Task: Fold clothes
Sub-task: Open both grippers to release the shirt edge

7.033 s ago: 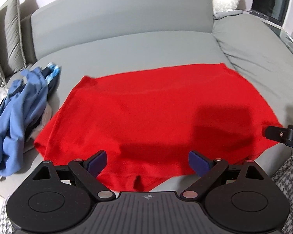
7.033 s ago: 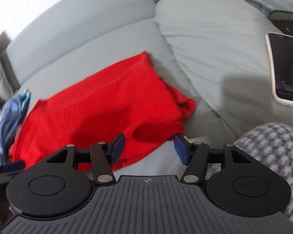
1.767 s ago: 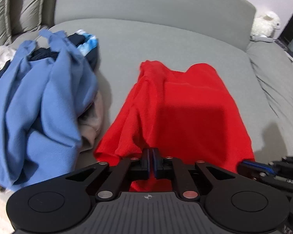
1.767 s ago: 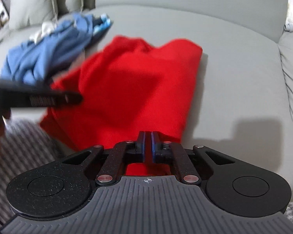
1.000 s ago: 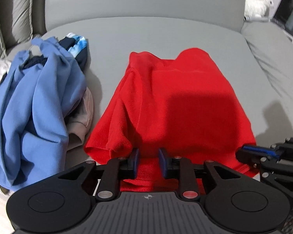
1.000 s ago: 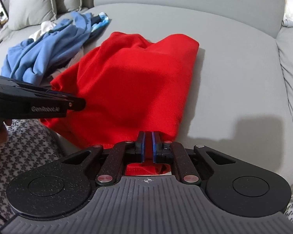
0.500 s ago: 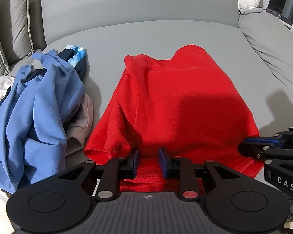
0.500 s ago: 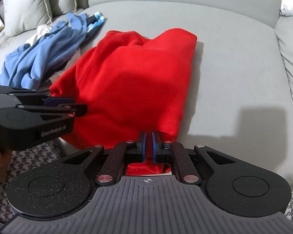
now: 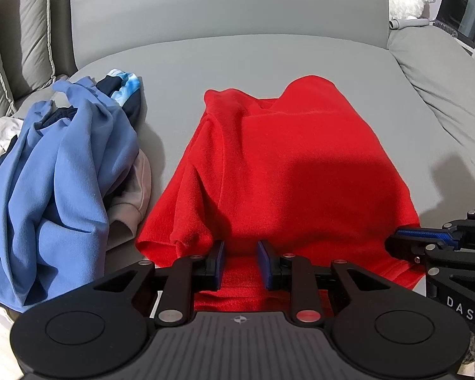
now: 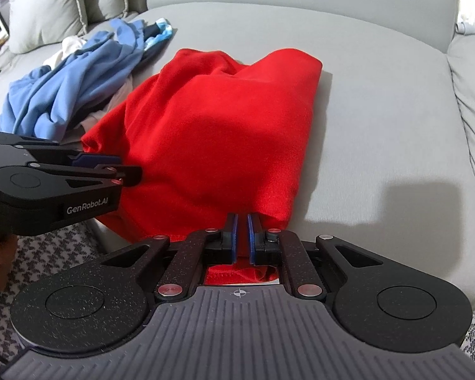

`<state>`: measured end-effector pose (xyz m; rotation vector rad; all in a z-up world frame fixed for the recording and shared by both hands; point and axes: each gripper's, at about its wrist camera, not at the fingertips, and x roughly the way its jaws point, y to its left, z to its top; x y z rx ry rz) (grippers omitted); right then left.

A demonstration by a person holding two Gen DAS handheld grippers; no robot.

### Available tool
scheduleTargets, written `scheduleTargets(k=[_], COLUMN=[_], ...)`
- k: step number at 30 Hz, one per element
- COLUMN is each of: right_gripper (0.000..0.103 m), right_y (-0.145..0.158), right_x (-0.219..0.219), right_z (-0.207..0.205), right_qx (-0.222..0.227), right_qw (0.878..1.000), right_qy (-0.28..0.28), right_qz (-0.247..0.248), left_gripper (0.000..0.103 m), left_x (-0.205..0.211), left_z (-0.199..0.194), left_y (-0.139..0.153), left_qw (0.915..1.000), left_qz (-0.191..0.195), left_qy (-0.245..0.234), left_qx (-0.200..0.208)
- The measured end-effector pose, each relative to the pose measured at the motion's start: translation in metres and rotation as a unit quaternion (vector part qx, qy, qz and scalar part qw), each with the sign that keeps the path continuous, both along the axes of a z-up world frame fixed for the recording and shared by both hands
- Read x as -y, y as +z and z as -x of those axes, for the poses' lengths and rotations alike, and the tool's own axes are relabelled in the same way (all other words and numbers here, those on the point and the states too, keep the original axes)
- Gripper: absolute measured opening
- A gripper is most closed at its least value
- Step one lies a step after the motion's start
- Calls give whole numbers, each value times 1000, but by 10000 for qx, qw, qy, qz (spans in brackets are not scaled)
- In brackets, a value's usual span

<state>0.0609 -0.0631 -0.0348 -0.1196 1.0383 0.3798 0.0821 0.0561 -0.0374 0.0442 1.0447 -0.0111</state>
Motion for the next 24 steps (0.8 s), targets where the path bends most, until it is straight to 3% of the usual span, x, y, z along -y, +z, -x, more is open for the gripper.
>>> scheduleTargets(k=[3,6,8,13,16,19,24], right_gripper=[12,19,25,26,29,30,35], right_y=[2,12,19,33,35,32,25], right_x=[-3,-7,-6,-1,4,10,17], right_z=[1,4,4,-4,-15,-36,-71], right_qx=[59,239,395,868,1027,1001,928], right_qw=[9999,9994,9990,9960,9944,9944,9940], right_qy=[80,167,206,159,61,-107,-345], right_qz=[117,175,55,-124,-221,-324,-463], left_gripper=[27,40,41,41,41,42,42], left_x=[-1,-2,-2,-7,-14,-24,-39], left_z=[0,1,2,-9,-22,-46,-94], left_y=[5,14,19,28,31,32,25], left_qw=[9999,9994,9986,9965,9951,9939,9939], left_qz=[83,246,369,401,397,538,453], left_qy=[33,17,-24,77,194,323,519], left_qx=[49,234,374,731,881,908,858])
